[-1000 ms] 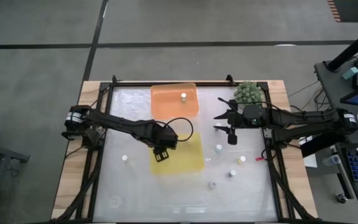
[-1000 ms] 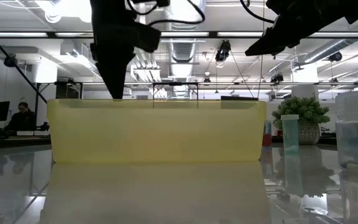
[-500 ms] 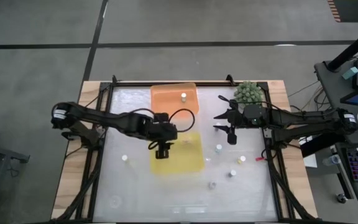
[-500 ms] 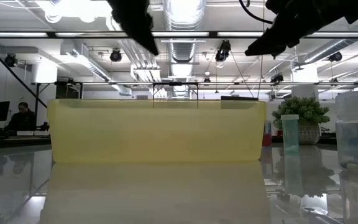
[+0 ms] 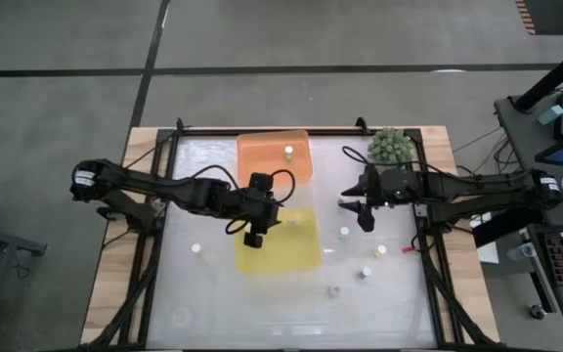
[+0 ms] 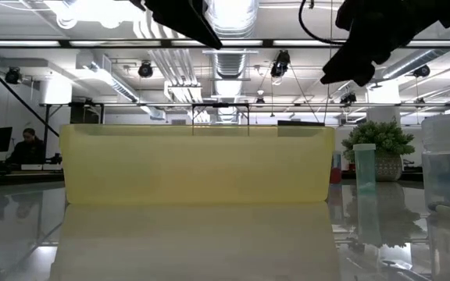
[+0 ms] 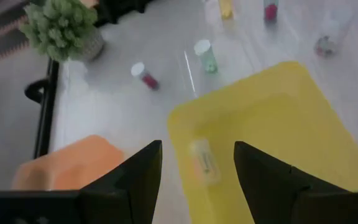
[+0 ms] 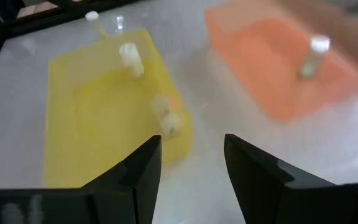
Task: Pick and place medicine bottles into bin by pill shape (circle, oval)
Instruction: Put the green tablet bottle into the orange bin
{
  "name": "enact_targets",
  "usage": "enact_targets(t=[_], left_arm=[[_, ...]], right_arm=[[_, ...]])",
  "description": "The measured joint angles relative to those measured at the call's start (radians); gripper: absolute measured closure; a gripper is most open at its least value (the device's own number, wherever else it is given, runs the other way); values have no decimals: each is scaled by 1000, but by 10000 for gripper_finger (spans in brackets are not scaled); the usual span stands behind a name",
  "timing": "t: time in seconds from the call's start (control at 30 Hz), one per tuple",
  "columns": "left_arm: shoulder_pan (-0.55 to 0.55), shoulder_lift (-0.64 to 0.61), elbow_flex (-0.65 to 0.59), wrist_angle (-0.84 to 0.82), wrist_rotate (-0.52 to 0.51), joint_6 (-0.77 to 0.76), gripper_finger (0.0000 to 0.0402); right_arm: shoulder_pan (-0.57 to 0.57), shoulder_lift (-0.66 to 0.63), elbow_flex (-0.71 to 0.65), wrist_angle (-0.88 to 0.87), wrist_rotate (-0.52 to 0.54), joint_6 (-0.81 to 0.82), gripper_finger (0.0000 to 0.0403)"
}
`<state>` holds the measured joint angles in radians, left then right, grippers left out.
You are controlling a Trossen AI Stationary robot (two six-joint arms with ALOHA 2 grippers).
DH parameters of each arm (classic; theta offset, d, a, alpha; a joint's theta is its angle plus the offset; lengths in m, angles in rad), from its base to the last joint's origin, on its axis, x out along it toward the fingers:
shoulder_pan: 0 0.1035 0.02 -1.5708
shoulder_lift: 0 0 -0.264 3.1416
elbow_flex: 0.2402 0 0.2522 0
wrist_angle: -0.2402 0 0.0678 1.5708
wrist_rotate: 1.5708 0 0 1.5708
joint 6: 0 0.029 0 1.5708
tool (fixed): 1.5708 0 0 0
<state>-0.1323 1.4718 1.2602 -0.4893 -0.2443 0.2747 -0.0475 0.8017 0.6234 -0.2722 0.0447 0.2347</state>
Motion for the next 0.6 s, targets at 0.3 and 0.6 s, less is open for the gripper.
enact_targets(t=[0.3,0.6], left_arm=[[41,-94,-191,320,-30,127,217],[65,-187,-402,742,-115,329,217]], right_arm=[[68,33,85,-199,-24,334,236],[131,182,204,-321,-56,503,236]])
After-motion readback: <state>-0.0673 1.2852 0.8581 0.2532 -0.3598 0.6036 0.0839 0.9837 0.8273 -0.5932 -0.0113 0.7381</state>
